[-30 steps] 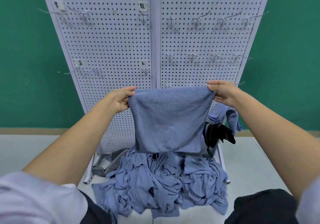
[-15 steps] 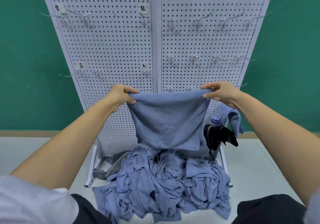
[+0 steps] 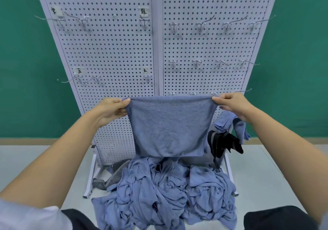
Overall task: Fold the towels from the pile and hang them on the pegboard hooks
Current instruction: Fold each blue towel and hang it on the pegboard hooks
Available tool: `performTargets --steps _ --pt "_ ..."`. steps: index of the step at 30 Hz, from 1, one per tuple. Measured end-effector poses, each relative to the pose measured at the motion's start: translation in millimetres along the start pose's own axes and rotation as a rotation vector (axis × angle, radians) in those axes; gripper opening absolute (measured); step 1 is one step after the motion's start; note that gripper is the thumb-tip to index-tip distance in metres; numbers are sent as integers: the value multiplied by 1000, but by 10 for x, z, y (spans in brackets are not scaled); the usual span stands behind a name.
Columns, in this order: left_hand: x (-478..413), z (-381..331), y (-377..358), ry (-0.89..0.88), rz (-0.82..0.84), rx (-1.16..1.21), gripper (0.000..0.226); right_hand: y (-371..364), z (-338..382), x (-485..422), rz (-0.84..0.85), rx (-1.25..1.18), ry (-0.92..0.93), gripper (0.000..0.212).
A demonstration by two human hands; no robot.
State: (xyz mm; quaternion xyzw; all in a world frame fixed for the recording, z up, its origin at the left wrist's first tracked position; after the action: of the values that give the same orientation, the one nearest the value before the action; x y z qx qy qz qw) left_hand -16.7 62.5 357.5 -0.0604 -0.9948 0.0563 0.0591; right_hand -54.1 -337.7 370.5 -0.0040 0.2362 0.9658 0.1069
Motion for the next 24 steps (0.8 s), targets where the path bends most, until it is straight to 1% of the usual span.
performTargets --steps 2,4,6,8,10,12,14,19,24 --pt "2 114 8 83 29 183 10 -100 -81 49 90 -228 -61 23" --pt "-15 260 17 182 12 292 10 -188 -138 83 126 -408 -129 13" --pt "-28 398 5 262 -12 364 11 -266 -218 103 138 -522 -219 8" --pt "-37 489 -18 280 -48 432 13 -339 -310 116 137 -574 -298 8" --pt "-44 560 -66 246 -96 430 11 -400 -365 141 101 -580 -325 5" --pt "-37 619 -170 174 -146 362 5 -495 -348 198 55 -548 -297 3" --pt "15 667 -356 100 -179 285 7 -666 -252 297 26 -506 -243 4" --pt "207 706 -934 -17 -147 126 6 -1165 -13 522 -22 -368 -132 8" --pt "276 639 -1121 -104 -155 66 7 -1314 87 621 -42 -311 -52 8"
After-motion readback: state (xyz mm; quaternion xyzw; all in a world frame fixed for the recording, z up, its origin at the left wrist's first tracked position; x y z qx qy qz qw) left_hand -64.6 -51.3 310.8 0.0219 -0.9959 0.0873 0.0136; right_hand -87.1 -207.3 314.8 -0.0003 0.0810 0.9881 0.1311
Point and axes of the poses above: each hand's wrist, its own x-axis away from the middle knuckle, its own y-axis out of the back of the hand, z = x × y, the point moved 7 cm from there along -x, towards the middle knuckle, and after that the axes turned 9 degrees about x, right-handed, at the moved point
